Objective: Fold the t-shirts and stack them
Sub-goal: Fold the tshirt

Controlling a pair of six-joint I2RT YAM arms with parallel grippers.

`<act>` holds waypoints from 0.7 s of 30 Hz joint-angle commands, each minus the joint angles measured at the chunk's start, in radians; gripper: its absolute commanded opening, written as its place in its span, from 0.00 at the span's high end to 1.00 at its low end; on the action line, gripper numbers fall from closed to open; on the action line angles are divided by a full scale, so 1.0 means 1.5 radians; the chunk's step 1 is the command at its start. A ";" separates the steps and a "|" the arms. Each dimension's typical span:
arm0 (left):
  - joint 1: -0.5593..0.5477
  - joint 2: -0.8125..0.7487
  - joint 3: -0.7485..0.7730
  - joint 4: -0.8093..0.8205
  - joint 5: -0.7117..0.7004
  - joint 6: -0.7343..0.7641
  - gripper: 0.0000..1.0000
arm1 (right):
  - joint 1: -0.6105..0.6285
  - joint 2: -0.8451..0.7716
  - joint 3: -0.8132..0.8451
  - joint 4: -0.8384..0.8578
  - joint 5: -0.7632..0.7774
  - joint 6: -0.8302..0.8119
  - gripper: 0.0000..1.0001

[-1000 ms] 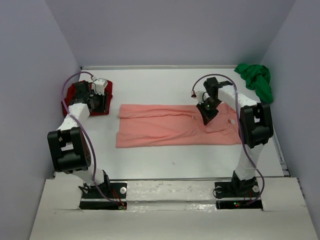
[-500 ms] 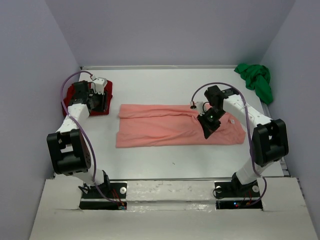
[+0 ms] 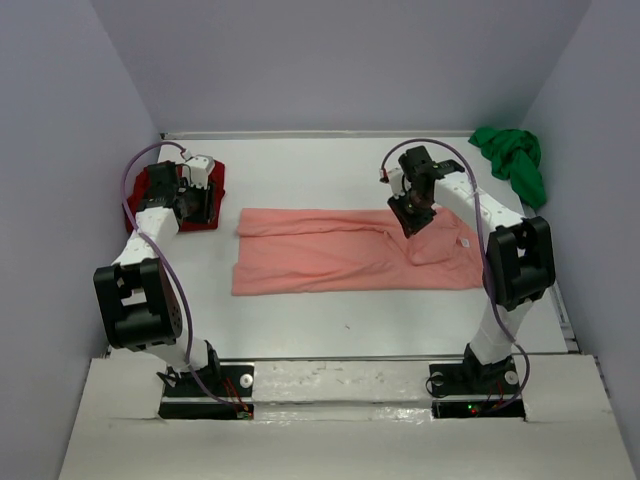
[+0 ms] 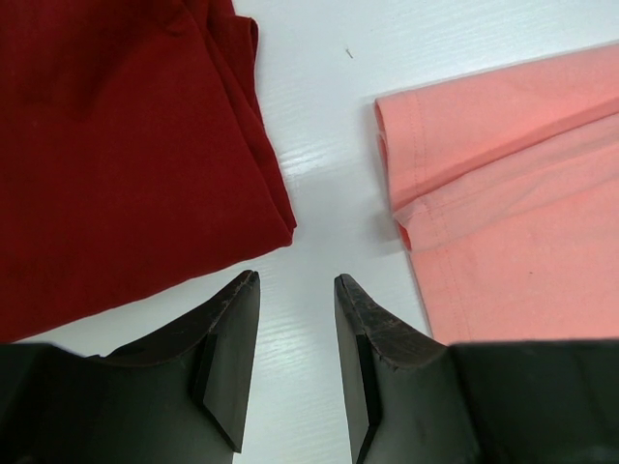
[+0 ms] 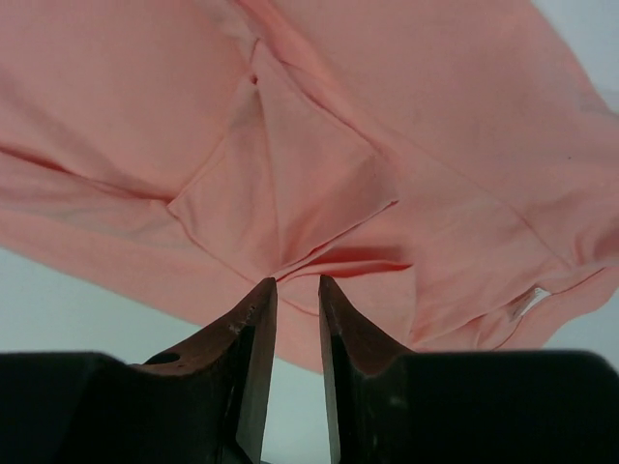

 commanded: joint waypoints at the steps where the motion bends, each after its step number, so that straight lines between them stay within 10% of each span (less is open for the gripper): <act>1: 0.002 -0.035 -0.002 0.002 0.013 0.008 0.53 | -0.007 0.027 0.038 0.031 0.059 0.008 0.67; 21: 0.002 -0.022 -0.003 0.003 0.016 0.008 0.53 | -0.048 0.088 0.046 0.050 0.066 0.000 0.63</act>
